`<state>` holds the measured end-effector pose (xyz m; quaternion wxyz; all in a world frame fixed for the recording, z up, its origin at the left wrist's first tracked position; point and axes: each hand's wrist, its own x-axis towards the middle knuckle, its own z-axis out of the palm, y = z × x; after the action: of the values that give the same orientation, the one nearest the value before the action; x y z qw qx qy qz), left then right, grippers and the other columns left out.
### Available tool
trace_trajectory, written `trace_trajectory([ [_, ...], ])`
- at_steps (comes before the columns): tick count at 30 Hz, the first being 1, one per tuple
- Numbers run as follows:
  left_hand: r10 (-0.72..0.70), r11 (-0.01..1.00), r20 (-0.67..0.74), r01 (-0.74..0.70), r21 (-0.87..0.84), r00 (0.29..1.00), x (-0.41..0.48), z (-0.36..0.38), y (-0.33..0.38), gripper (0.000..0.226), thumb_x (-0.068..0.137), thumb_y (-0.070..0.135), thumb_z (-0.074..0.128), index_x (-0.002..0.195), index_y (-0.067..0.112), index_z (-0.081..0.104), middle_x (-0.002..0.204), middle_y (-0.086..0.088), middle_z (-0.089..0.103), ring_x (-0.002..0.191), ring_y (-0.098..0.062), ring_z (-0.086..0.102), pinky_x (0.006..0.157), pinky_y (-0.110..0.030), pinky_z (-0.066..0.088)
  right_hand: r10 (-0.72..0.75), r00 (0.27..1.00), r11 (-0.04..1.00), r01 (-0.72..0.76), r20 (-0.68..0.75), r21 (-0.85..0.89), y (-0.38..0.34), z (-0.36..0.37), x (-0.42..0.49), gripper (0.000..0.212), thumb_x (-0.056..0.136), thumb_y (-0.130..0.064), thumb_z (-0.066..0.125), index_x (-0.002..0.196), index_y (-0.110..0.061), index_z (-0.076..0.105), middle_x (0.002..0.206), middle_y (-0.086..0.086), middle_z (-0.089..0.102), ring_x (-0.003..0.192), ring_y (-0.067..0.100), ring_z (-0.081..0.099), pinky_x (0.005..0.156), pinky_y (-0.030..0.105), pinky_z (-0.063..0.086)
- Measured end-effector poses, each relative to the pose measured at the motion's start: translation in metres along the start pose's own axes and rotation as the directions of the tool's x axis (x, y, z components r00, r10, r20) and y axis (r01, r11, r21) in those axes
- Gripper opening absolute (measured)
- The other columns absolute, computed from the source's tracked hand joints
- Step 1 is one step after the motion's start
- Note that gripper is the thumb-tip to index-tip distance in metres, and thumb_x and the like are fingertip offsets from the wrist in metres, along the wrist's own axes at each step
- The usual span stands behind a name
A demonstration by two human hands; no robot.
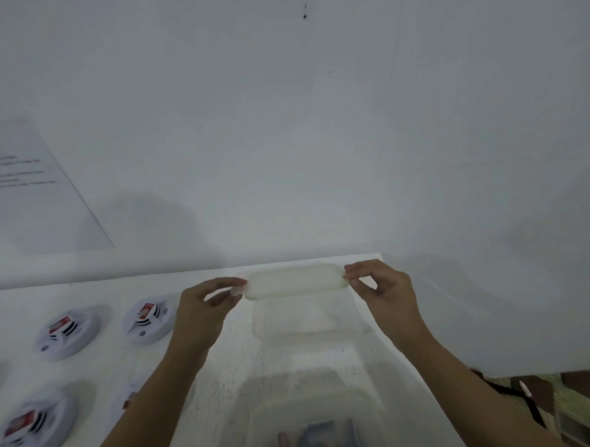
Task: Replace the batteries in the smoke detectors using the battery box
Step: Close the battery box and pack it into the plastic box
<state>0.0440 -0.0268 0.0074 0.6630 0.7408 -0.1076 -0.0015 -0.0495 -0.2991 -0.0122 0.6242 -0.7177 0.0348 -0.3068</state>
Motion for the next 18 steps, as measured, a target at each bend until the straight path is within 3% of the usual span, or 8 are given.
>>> trace_trajectory([
  [3, 0.014, 1.000, 0.017, -0.015, 0.027, 1.000, -0.006, 0.000, -0.011, 0.028, 0.085, -0.009, 0.069, 0.088, 0.017, 0.080, 0.099, -0.001, 0.077, 0.092, -0.016, 0.074, 0.074, -0.014, 0.056, 0.005, 1.000, 0.999, -0.004, 0.024, -0.041, 0.011, -0.005, -0.013, 0.028, 0.084, 0.018, 0.066, 0.080, -0.008, 0.077, 0.094, 0.005, 0.073, 0.103, 0.019, 0.070, 0.080, 0.026, 0.058],
  [6, 0.057, 0.992, 0.042, -0.062, 0.114, 0.997, -0.010, 0.000, -0.028, 0.049, 0.084, -0.008, 0.071, 0.075, 0.039, 0.080, 0.105, 0.002, 0.074, 0.091, -0.014, 0.074, 0.080, -0.018, 0.057, 0.027, 0.998, 0.993, -0.021, 0.049, -0.118, 0.020, -0.010, -0.026, 0.030, 0.085, 0.016, 0.068, 0.078, -0.011, 0.077, 0.095, 0.004, 0.072, 0.106, 0.020, 0.069, 0.078, 0.032, 0.060],
  [8, 0.077, 0.973, 0.056, -0.087, 0.212, 0.995, -0.014, 0.001, -0.036, 0.054, 0.085, -0.008, 0.071, 0.075, 0.045, 0.078, 0.110, 0.002, 0.071, 0.094, -0.014, 0.073, 0.087, -0.022, 0.056, 0.012, 0.998, 0.982, 0.000, 0.058, -0.188, 0.024, -0.011, -0.034, 0.031, 0.085, 0.015, 0.069, 0.078, -0.014, 0.078, 0.095, 0.001, 0.072, 0.106, 0.019, 0.069, 0.079, 0.035, 0.061],
  [12, 0.093, 0.901, 0.084, -0.120, 0.416, 0.992, -0.023, 0.008, -0.037, 0.046, 0.086, -0.015, 0.060, 0.086, 0.028, 0.078, 0.114, 0.003, 0.066, 0.096, 0.002, 0.064, 0.081, 0.000, 0.045, -0.014, 0.997, 0.961, 0.033, 0.073, -0.273, 0.029, -0.010, -0.043, 0.030, 0.084, 0.017, 0.067, 0.081, -0.010, 0.078, 0.097, -0.001, 0.070, 0.110, 0.013, 0.067, 0.084, 0.032, 0.061],
  [15, 0.080, 0.892, 0.098, -0.115, 0.438, 0.992, -0.028, 0.011, -0.037, 0.047, 0.087, -0.013, 0.054, 0.088, 0.028, 0.077, 0.115, 0.009, 0.064, 0.095, 0.014, 0.058, 0.076, -0.001, 0.044, -0.014, 0.999, 0.957, 0.027, 0.048, -0.288, 0.028, -0.012, -0.046, 0.035, 0.082, 0.022, 0.060, 0.083, -0.008, 0.078, 0.098, -0.001, 0.069, 0.111, 0.010, 0.066, 0.088, 0.029, 0.059],
  [18, 0.046, 0.927, 0.094, -0.077, 0.367, 0.995, -0.029, 0.014, -0.035, 0.041, 0.094, -0.001, 0.056, 0.092, 0.035, 0.074, 0.116, 0.014, 0.062, 0.086, -0.006, 0.065, 0.076, -0.014, 0.048, 0.042, 0.999, 0.965, -0.040, 0.001, -0.260, 0.022, -0.012, -0.047, 0.030, 0.085, 0.014, 0.064, 0.083, -0.013, 0.078, 0.094, -0.005, 0.071, 0.103, 0.011, 0.068, 0.092, 0.030, 0.056],
])
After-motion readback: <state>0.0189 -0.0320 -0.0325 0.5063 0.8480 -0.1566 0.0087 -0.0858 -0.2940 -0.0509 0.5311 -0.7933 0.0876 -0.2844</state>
